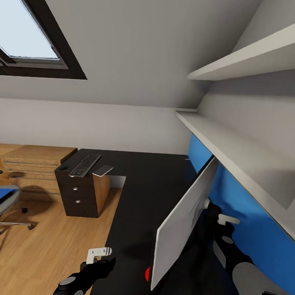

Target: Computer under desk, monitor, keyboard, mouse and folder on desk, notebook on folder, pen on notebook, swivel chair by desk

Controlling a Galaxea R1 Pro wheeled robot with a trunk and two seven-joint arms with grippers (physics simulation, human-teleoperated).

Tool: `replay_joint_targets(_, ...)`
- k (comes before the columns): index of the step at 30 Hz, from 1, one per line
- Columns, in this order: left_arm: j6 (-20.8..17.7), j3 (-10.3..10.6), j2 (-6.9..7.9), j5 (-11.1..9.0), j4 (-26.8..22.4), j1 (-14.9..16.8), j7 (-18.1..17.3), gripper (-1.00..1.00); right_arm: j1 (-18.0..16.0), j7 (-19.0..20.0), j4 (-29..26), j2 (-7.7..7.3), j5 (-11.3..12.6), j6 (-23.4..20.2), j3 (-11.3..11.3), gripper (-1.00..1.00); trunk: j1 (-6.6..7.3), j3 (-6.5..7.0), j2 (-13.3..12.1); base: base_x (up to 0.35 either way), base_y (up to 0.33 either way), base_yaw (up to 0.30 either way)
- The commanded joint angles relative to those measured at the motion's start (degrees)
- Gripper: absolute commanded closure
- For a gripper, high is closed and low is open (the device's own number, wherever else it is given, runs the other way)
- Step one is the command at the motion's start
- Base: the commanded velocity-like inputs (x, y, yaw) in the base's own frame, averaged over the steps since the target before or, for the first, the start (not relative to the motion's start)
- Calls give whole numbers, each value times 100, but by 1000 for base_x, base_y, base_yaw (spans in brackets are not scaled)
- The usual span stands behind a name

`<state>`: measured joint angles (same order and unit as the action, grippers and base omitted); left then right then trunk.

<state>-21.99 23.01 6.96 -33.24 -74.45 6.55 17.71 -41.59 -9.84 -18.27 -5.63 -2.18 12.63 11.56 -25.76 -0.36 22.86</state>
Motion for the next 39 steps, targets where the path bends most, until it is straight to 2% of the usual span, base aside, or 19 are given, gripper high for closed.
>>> replay_joint_targets(1, -7, 19, 7, -60, -8, 4, 58, -100, -3, -4, 8, 0, -24, 20, 21, -100, -3, -4, 6, 0, 0, 0)
replay_joint_targets(25, -9, 19, -2, -71, -8, 4, 58, -100, -7, -1, 24, 24, -32, 15, 15, -100, -3, -4, 6, -32, 0, 0)
replay_joint_targets(33, -10, 19, -11, -76, -8, 4, 58, -100, -7, 8, 9, 30, -52, -526, 4, -100, -3, -4, 6, 0, 0, 0)
replay_joint_targets(39, -11, 19, -11, -78, -8, 4, 58, -100, -10, 8, 11, 35, -54, -670, -5, -100, -3, -4, 6, -1, 0, 0)
